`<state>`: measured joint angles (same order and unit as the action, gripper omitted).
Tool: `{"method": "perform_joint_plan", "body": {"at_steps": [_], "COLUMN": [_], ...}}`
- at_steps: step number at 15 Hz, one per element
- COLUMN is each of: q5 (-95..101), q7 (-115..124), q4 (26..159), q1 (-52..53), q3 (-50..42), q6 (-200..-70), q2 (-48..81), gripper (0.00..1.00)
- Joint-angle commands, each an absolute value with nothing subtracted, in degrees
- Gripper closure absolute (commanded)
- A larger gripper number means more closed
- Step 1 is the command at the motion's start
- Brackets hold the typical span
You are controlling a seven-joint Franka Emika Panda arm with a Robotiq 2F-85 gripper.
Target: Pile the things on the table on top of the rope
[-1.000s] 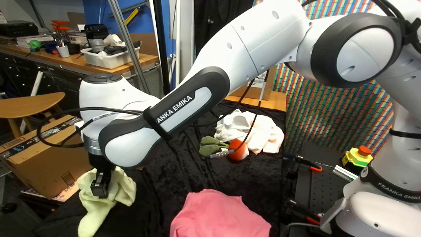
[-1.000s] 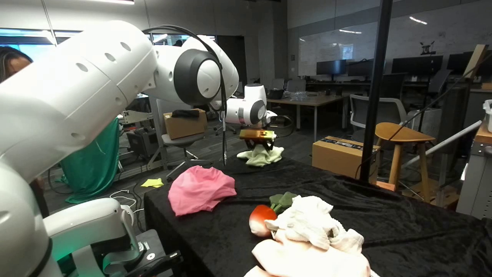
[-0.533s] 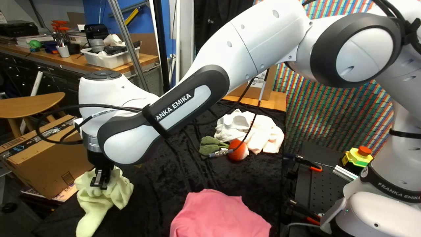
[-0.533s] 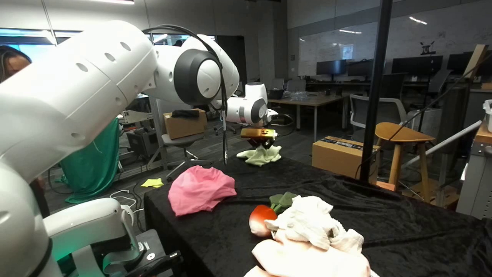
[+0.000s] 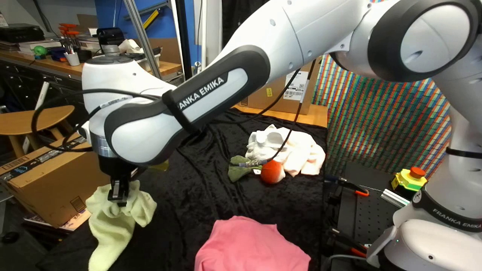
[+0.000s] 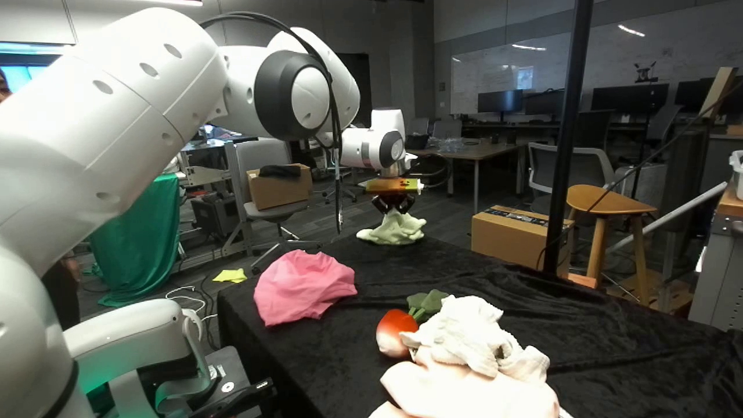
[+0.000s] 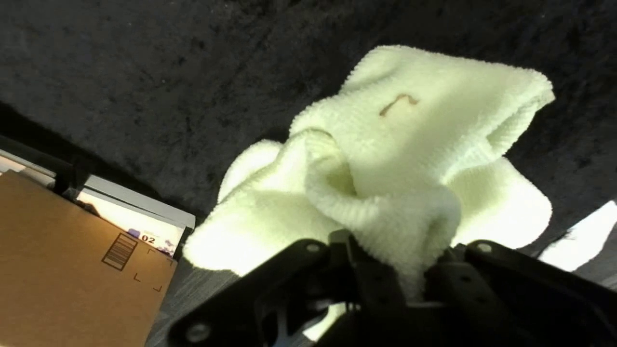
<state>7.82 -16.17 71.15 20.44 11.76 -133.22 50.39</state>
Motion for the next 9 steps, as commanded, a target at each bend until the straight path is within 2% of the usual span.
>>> {"method": "perform_joint_plan", "body": {"at_steps": [1,9], "q5": [6.8,-0.1], "q7": [-21.7,-31.6], "q4": [81.4,99.6], "q1": [16.7,6.1], "q3": [14.2,15.6], "q6": [-130.0,-127.7], "q2": [38.8,18.8], "gripper": [0.91,0.91]}}
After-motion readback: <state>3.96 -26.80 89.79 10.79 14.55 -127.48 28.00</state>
